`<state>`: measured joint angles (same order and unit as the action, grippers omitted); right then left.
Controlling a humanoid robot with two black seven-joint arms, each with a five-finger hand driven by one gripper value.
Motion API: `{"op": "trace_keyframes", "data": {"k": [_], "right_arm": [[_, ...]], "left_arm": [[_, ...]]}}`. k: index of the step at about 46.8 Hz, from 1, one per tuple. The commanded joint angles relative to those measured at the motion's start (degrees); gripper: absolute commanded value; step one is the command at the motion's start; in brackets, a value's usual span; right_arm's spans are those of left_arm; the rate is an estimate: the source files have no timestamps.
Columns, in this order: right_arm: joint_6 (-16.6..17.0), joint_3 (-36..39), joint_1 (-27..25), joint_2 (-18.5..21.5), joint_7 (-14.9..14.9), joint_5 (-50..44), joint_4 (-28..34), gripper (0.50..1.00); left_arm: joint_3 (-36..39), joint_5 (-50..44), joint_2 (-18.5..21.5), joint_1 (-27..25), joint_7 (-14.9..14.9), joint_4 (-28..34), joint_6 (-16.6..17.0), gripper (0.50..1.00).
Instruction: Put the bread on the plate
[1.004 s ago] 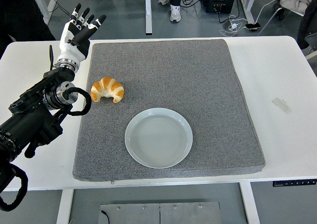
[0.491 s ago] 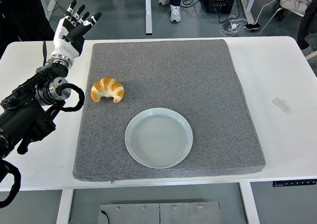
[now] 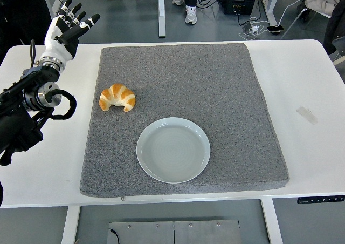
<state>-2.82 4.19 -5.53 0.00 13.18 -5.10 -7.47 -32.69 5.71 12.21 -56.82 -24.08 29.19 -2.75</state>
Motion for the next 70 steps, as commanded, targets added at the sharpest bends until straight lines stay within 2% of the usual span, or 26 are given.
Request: {"op": "trace_keyframes", "data": {"k": [1,11,16,24,27,31,38,46,50,60,70], "right_arm": [[0.0,0.0,0.0,0.0,0.0,0.0,0.0,1.0],[0.0,0.0,0.0,0.0,0.0,0.0,0.0,1.0],[0.0,0.0,0.0,0.0,0.0,0.0,0.0,1.0],[0.0,0.0,0.0,0.0,0.0,0.0,0.0,1.0],[0.0,-0.1,0.0,0.0,0.0,0.0,0.0,1.0],[0.0,0.0,0.0,0.0,0.0,0.0,0.0,1.0],[0.0,0.0,0.0,0.0,0.0,0.0,0.0,1.0],[0.0,0.0,0.0,0.0,0.0,0.0,0.0,1.0],[0.0,0.0,0.0,0.0,0.0,0.0,0.0,1.0],[0.0,0.0,0.0,0.0,0.0,0.0,0.0,1.0],[0.0,-0.1,0.0,0.0,0.0,0.0,0.0,1.0]], "left_arm": [[3.9,0.0,3.4,-1.2,0.2,1.3,0.0,0.972],[15.2,0.1,9.7,-5.7,1.6,4.2,0.0,0.972],[19.8,1.2,10.6,-7.1,2.5,5.8,0.0,0.974],[25.7,9.0,11.4,-9.3,2.9,7.3,-0.3,0.974],[28.1,11.2,12.4,-10.5,3.7,9.5,-0.3,0.974],[30.8,11.9,15.0,-11.2,3.3,12.5,-0.3,0.974],[36.2,15.4,15.7,-13.1,4.0,16.1,-0.1,0.972],[39.0,16.2,17.6,-14.3,4.2,20.9,0.3,0.974],[39.4,19.1,18.6,-15.2,4.9,23.5,1.6,0.974],[39.5,29.5,20.8,-15.8,9.6,29.7,4.9,0.972],[39.8,38.8,21.7,-15.8,13.3,33.1,7.6,0.972]]}}
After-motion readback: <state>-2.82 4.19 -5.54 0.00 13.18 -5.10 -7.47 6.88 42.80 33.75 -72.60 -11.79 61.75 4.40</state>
